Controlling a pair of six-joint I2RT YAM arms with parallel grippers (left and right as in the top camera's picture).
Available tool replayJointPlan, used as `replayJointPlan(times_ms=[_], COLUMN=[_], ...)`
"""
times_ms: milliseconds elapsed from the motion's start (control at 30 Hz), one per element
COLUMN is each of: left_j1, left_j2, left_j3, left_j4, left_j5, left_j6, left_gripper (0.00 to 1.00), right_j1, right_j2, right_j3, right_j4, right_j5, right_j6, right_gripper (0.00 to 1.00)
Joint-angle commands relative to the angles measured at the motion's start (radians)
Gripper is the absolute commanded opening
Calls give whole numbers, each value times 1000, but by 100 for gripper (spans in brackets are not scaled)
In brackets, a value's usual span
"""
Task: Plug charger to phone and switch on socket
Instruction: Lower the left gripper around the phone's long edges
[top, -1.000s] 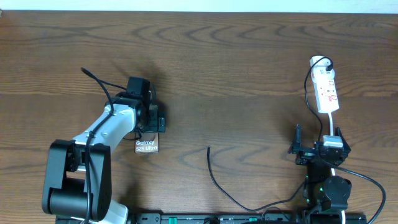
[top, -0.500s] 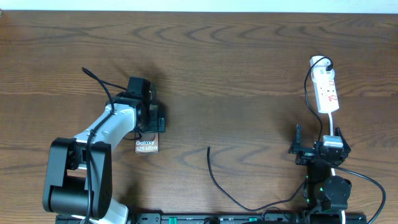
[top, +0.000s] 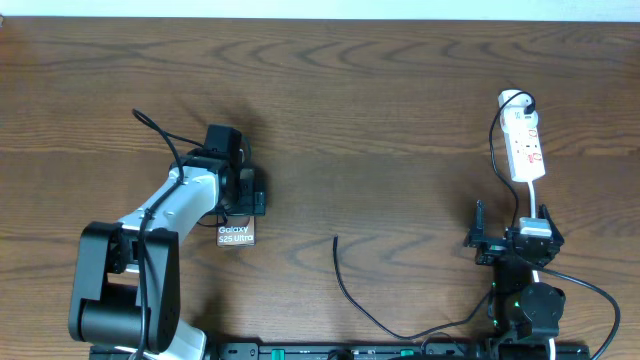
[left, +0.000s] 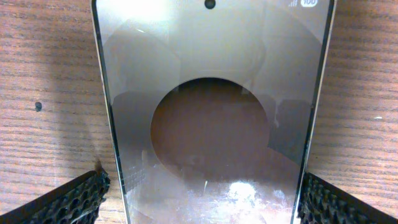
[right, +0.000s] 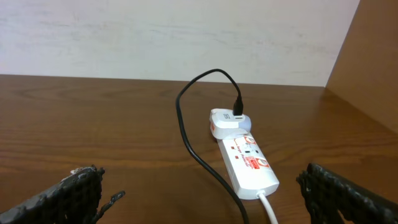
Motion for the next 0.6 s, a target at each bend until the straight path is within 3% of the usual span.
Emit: replayJointPlan(times_ms=[0, 567], left_j1=[-2, -2], left_j2=[21, 21], left_j3=[-18, -18], left_j4=[-17, -24], left_j5=[-2, -1], left_j6=[-13, -13], left_gripper=[98, 98], right_j1=[-2, -2], right_j2=[-2, -2], right_j3=[-1, -1], right_j4=[-4, -4], right_j5=[2, 2], right_j6=[-13, -13], right_gripper=[99, 99])
